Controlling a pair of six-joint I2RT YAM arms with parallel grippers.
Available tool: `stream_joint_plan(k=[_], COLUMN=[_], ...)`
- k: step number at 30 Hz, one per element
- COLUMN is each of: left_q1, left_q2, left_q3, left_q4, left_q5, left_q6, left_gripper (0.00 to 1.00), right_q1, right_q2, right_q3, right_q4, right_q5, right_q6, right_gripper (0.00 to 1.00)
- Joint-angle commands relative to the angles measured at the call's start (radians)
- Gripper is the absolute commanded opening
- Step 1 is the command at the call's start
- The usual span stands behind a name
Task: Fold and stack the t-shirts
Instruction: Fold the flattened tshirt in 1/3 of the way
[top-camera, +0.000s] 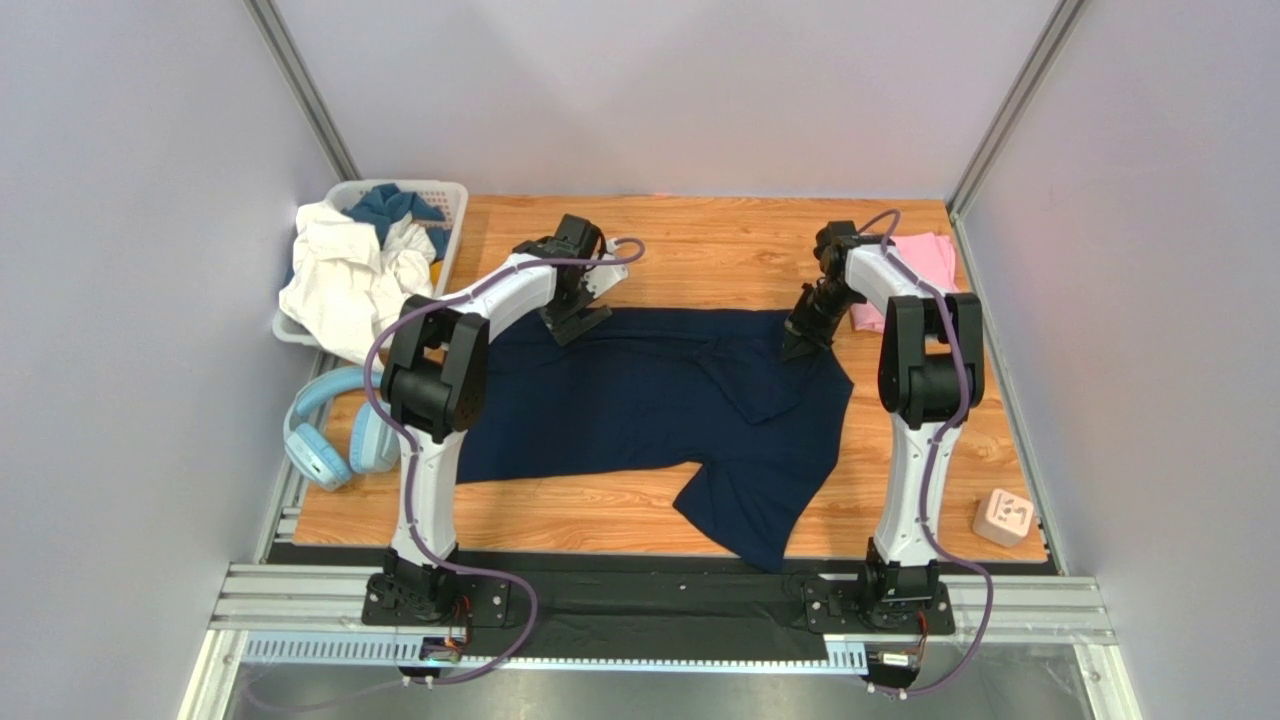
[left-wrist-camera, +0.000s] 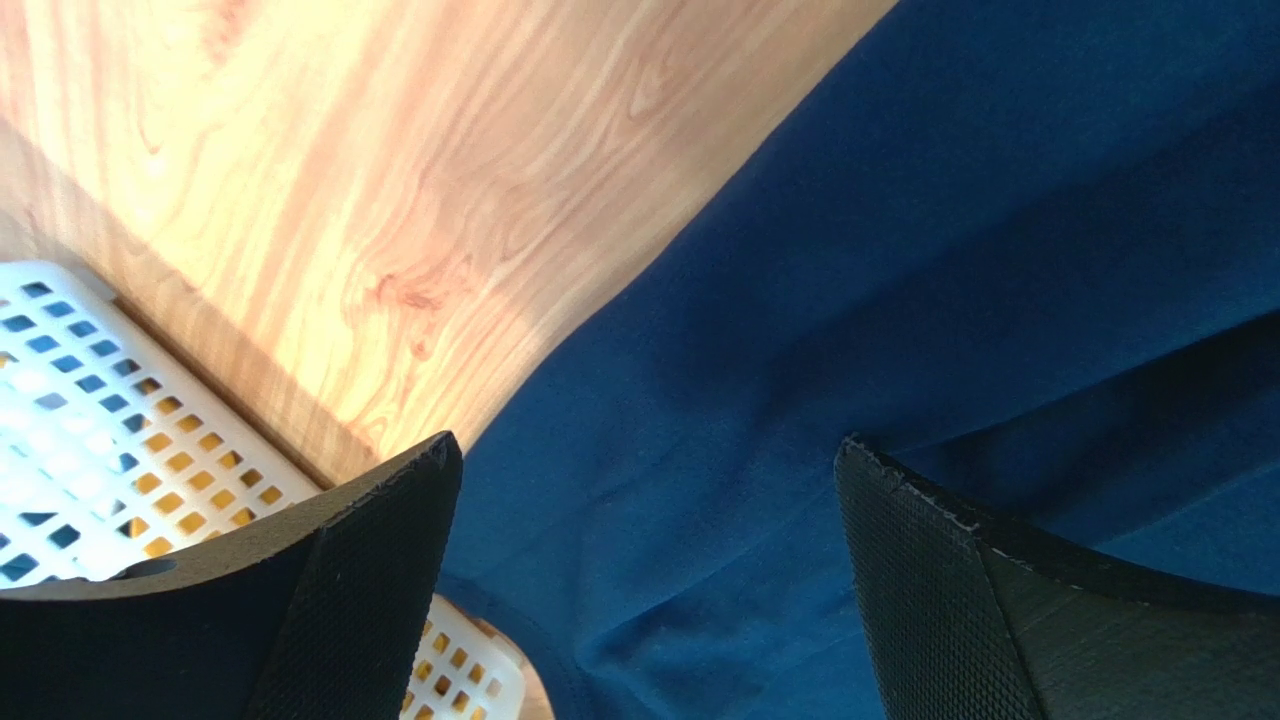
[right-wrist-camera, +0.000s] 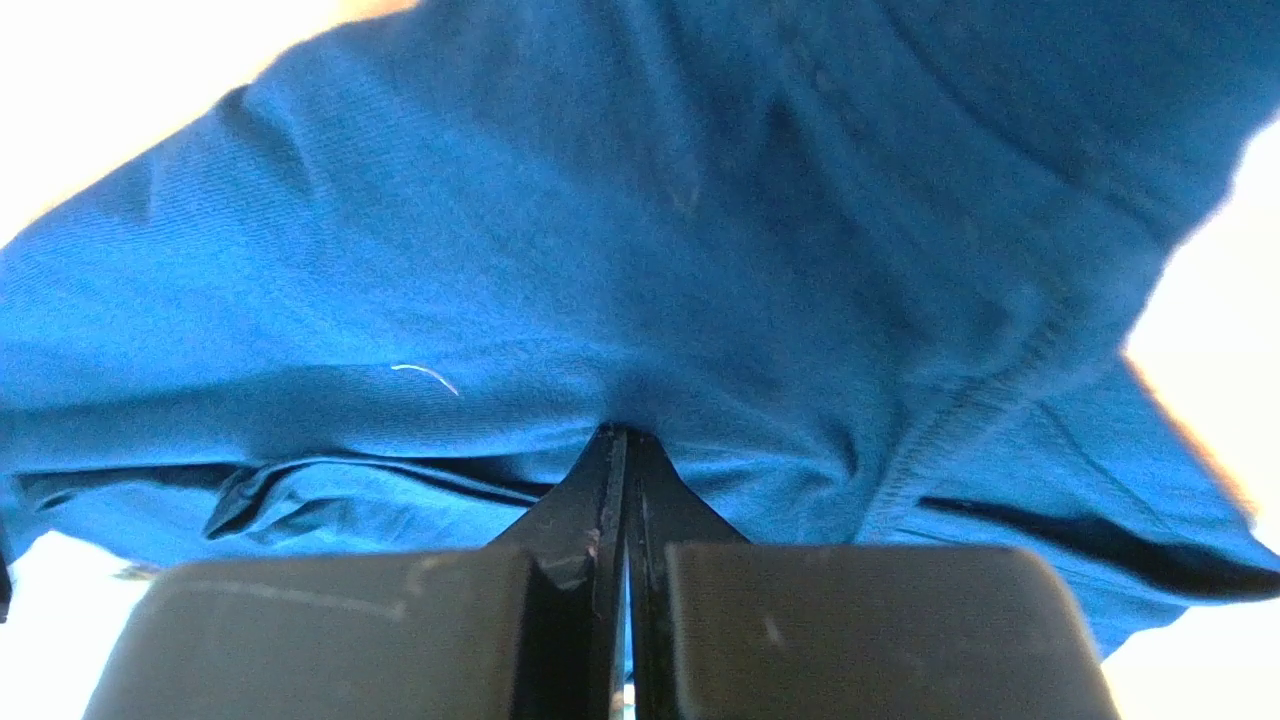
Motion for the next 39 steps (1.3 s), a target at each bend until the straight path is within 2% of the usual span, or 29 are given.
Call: stream_joint_plan(k=[1, 10, 16, 20, 24, 29, 34, 39], left_q1=[0.0, 0.0, 0.0, 0.0, 0.0, 0.008, 0.034, 0.034], left_q2=[-0.008, -0.1, -0.164, -0.21, -0.276, -0.342, -0.289, -0.258], left_q3=[0.052, -0.004, -0.05, -0.057, -0.109, -0.261, -0.303, -0.307], left_q4=[-0.022, -0.038, -0.032, -0.035, -0.03, 0.051, 0.047, 0.015], left_q5=[0.01, 0.049, 0.069, 0.069, 0.068, 0.027, 0.046, 0.098], left_q6=[-0.026, -0.049, -0.069, -0.081, -0.089, -0.075, -0.115, -0.156], left_gripper=[1.0, 1.0, 1.0, 1.0, 1.0, 1.0, 0.99, 0.99], right_q1=[-0.01, -0.122, -0.143, -0.114, -0.076, -0.033, -0.005, 0.002], right_q2=[0.063, 0.186, 0.129, 0.04, -0.001, 0.054, 0.138, 0.192], right_q3=[0.086, 0.307, 0.286, 0.209, 0.234, 0.318, 0.39, 0.412], right_q4=[-0.013, -0.119, -0.13, -0.096, -0.089, -0.098, -0.112, -0.089], right_q5=[0.057, 0.124, 0.186, 0.153, 0.106, 0.058, 0.022, 0.006], right_q6=[-0.001, -0.028, -0.031, -0.021, -0.039, -0.06, -0.085, -0.108], right_gripper=[0.0, 0.0, 0.0, 0.0, 0.0, 0.0, 0.0, 0.07])
